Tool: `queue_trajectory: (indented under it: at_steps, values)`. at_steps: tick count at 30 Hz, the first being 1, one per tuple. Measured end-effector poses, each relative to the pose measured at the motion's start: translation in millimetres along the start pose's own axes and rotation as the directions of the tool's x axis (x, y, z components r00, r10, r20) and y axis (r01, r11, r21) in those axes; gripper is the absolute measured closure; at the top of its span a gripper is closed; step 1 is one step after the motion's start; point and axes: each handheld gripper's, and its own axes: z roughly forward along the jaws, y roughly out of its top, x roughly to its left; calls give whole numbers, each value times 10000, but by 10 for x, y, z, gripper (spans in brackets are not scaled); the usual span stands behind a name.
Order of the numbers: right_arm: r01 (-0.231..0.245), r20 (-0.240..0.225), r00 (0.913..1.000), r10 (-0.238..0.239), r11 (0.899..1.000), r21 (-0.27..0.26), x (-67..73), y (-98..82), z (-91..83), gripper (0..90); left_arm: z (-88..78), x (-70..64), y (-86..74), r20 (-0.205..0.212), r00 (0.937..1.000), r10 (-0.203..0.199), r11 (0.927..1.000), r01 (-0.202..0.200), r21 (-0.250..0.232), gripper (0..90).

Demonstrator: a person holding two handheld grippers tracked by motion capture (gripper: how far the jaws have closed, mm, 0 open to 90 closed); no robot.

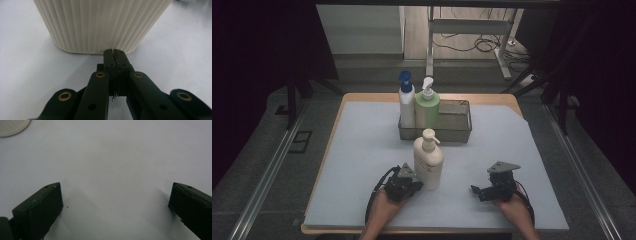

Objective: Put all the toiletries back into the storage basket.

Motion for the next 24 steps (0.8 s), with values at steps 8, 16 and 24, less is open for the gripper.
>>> queue_trajectory:
  at_steps: [8, 16, 24]
  values:
    - [-60, -20, 10000, 60, 10000, 55, 1, 5, -1, 0, -112, 9, -35, -526, 9986, 87, 9998, -95, -152, 730]
    - [-69, 0, 10000, 69, 9999, 82, 2, 11, -1, 0, -228, 44, -115, -1053, 9943, -169, 9995, 139, -297, 481]
    - [-65, -9, 10000, 65, 9998, 169, 7, 18, -12, 0, -323, 98, -216, -1532, 9866, -560, 9980, 508, -380, 249]
